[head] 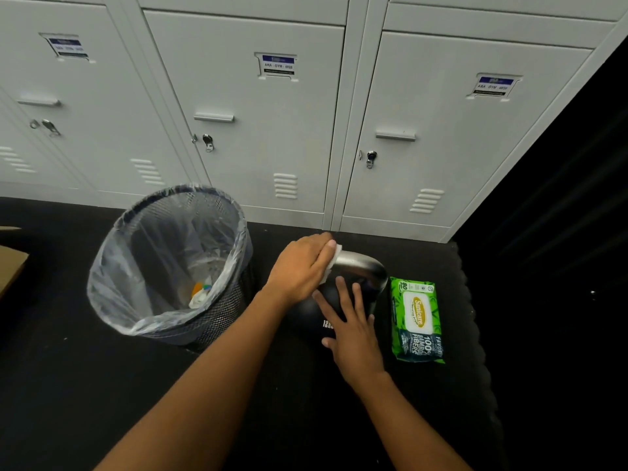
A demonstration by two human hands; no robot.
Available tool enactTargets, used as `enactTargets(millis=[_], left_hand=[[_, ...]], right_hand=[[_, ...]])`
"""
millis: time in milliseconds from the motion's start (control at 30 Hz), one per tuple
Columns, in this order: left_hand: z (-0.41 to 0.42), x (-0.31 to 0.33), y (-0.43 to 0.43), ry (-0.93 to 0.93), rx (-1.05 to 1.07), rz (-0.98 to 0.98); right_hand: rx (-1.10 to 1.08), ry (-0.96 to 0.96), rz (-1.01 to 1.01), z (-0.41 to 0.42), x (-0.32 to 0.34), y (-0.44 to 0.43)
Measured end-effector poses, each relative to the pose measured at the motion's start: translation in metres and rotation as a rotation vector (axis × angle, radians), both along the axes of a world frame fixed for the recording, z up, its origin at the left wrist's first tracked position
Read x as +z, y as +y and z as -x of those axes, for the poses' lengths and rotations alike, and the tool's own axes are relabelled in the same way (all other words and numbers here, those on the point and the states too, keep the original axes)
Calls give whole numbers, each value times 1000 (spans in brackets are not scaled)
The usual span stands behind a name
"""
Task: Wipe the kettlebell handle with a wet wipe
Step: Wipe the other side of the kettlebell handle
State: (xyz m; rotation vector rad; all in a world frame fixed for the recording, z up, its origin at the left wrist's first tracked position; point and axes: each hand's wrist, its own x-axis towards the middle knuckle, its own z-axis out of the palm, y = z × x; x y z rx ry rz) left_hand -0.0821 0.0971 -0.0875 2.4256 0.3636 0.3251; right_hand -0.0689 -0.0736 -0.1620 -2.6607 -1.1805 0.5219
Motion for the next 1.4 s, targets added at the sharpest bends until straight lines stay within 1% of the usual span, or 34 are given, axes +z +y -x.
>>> enactTargets(millis=[67, 100, 167, 200, 233, 300, 333, 367, 400, 467, 533, 567, 633, 667, 733, 767, 833, 867, 900, 967, 1033, 1100, 1133, 1200, 1233, 1267, 1300, 1367, 1400], left_hand=[[15, -16, -4, -103, 87, 52], [21, -23, -8, -145, 152, 119], [29, -29, -23, -202, 316, 339], [28, -32, -30, -191, 388, 425], [26, -32, -33, -163, 432, 434], [16, -28, -25, -86, 435, 307], [10, -23, -16, -29, 401, 259], [4, -18, -5, 67, 364, 260], [-1, -7, 6, 139, 334, 335], [-9, 5, 23, 250, 263, 554], [-14, 6, 31, 302, 202, 690], [-13, 4, 33, 281, 202, 748], [-13, -7, 30, 169, 258, 813], [-11, -17, 28, 109, 294, 797], [-7, -37, 19, 32, 379, 612], [-6, -44, 14, -5, 451, 608], [-1, -47, 0, -141, 571, 813], [3, -45, -8, -208, 597, 908], [8, -44, -16, -259, 608, 963], [19, -49, -29, -345, 603, 1009], [29, -62, -42, -382, 606, 983], [34, -75, -55, -340, 583, 947], [34, -77, -57, -335, 587, 967], [26, -74, -46, -341, 652, 1154], [19, -69, -35, -304, 691, 1209], [13, -61, -21, -236, 692, 1181], [7, -51, -7, -142, 650, 1091], [-5, -27, 18, 65, 515, 877], [-9, -17, 25, 146, 427, 807]], right_hand=[[3, 0, 4, 0, 1, 0], [4, 3, 6, 1, 1, 0], [-2, 8, 1, 1, 0, 0], [-6, 8, 1, 1, 0, 0], [-8, 9, 4, 1, 0, 0], [-7, 13, 6, 1, 0, 1], [-7, 14, 6, 1, 1, 1], [-8, 13, 7, 1, 1, 2], [-9, 8, 8, 1, 1, 2], [-7, -3, 19, 1, -1, 1], [1, 0, 25, 0, -2, 1], [4, 3, 23, -1, -3, 1], [1, 8, 20, -2, -3, 2], [-1, 8, 20, -1, -3, 3], [-4, 3, 19, 0, -5, 2], [-5, 2, 23, 0, -5, 2], [-4, 4, 31, -1, -5, 2], [-4, 6, 32, -1, -4, 2], [-4, 8, 30, -1, -4, 2], [-7, 3, 18, 0, -5, 1], [-10, -7, 10, 1, -5, 2], [-13, -6, 7, 1, -6, 2], [-14, -3, 3, 1, -6, 1], [-11, -1, -2, 0, -5, 2], [-10, 1, -1, 0, -5, 2], [-10, 2, 0, 0, -6, 2], [-9, 0, 4, 0, -6, 2], [-6, -6, 17, 0, -7, 2], [-7, -7, 22, -1, -7, 3]])
